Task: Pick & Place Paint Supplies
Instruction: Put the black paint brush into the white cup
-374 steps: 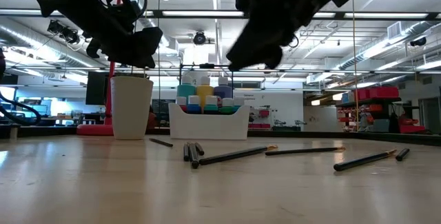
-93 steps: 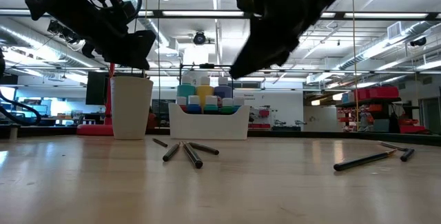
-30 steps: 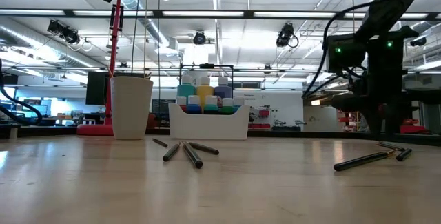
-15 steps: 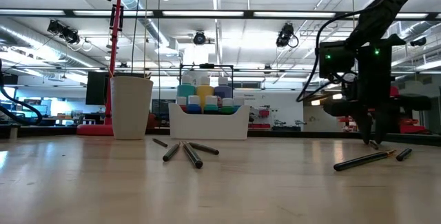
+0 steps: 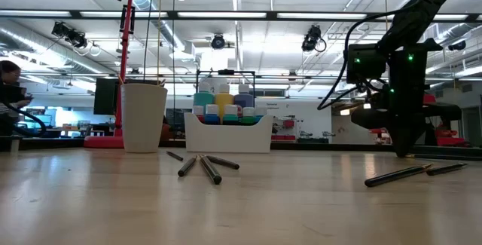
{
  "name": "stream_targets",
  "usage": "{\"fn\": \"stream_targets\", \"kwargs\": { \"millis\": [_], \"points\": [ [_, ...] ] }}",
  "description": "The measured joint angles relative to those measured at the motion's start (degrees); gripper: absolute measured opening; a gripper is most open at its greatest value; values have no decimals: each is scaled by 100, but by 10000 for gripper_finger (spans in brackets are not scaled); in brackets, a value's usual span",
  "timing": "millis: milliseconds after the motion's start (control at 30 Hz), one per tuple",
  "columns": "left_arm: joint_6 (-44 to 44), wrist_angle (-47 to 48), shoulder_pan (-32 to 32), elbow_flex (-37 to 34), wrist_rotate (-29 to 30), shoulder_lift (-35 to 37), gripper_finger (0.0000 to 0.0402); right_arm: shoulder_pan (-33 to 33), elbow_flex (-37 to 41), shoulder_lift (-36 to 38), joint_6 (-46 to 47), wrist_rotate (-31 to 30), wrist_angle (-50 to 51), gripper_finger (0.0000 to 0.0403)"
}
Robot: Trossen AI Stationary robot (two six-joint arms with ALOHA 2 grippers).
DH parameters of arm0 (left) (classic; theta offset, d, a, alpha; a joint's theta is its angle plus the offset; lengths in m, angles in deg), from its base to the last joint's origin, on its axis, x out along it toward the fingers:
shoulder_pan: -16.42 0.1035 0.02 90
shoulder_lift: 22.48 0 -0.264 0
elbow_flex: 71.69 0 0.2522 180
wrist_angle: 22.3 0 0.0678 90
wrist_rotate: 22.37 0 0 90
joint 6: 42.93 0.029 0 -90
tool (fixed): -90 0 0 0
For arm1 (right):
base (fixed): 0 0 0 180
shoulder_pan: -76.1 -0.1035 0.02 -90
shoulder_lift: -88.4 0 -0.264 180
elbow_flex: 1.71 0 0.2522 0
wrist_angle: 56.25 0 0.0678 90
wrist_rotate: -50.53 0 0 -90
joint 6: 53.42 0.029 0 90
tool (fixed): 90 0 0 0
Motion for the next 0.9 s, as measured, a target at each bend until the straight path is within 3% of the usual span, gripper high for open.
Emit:
{"fn": "stream_targets", "kwargs": {
  "millis": [233,400,533,767,900],
  "points": [
    [-7,2,0,0,0,0,126,-259,-80,104,-695,-33,-145,6],
    [-8,3,2,-2,0,-2,126,-518,-188,410,-1283,224,-1270,3],
    [-10,6,2,-2,-137,-2,126,-763,-209,586,-1953,736,-3317,3],
    [-65,4,61,-2,-845,-2,126,-1458,-205,618,-3072,2331,-7029,2],
    [-296,-5,223,-2,-1467,-2,126,-2036,-205,616,-3547,2329,-8459,2]
  ]
}}
